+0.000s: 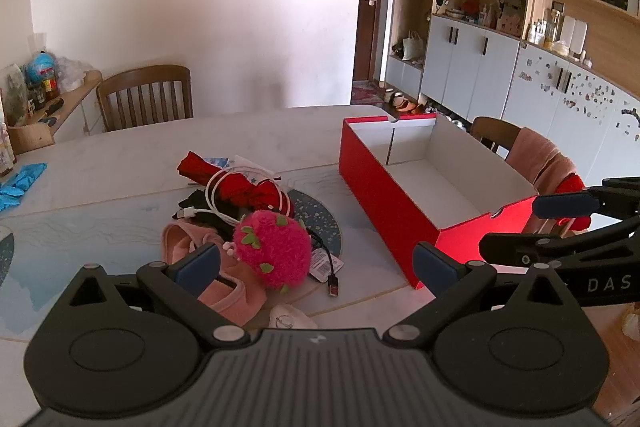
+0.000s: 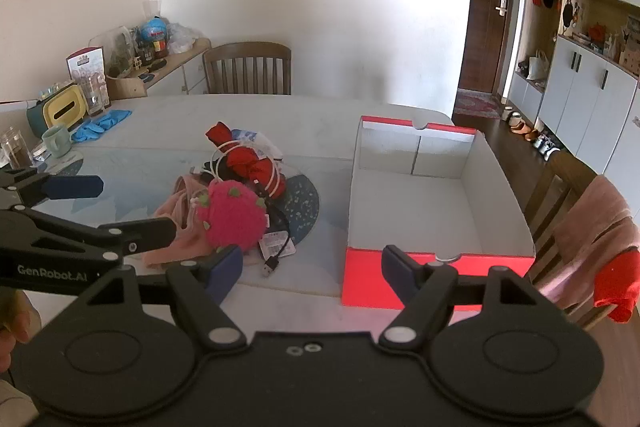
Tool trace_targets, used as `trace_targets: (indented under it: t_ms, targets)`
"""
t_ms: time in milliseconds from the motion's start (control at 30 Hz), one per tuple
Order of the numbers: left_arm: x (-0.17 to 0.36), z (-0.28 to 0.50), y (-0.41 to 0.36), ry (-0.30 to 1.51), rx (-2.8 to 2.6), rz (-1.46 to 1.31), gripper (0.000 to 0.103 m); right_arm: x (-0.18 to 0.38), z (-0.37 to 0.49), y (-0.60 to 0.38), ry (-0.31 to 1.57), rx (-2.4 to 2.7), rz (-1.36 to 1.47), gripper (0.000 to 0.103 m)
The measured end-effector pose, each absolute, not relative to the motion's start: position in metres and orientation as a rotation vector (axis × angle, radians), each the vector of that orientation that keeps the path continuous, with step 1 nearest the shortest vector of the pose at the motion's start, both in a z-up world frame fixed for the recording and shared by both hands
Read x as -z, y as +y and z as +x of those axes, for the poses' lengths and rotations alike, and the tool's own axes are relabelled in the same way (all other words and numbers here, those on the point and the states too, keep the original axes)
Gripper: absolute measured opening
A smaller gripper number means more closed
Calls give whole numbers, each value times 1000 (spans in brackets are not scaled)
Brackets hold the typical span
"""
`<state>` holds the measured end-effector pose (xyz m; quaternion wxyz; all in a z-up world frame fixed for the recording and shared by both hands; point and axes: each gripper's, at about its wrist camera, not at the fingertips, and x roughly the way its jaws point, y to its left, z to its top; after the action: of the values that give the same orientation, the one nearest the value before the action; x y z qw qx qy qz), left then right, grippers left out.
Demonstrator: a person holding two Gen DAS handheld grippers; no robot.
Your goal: Organize objects
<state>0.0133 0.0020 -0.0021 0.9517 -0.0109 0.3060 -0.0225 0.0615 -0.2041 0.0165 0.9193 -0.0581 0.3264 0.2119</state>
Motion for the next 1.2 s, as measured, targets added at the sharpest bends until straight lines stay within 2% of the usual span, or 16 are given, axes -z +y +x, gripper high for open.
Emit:
trace_targets:
  t_ms: [500, 1200]
  targets:
    - [3, 33, 7, 630, 39, -74, 103, -20, 78, -208, 684, -431, -135, 76]
    - [62, 120, 12, 754, -132, -28, 103, 8, 189, -283, 753, -274, -160, 76]
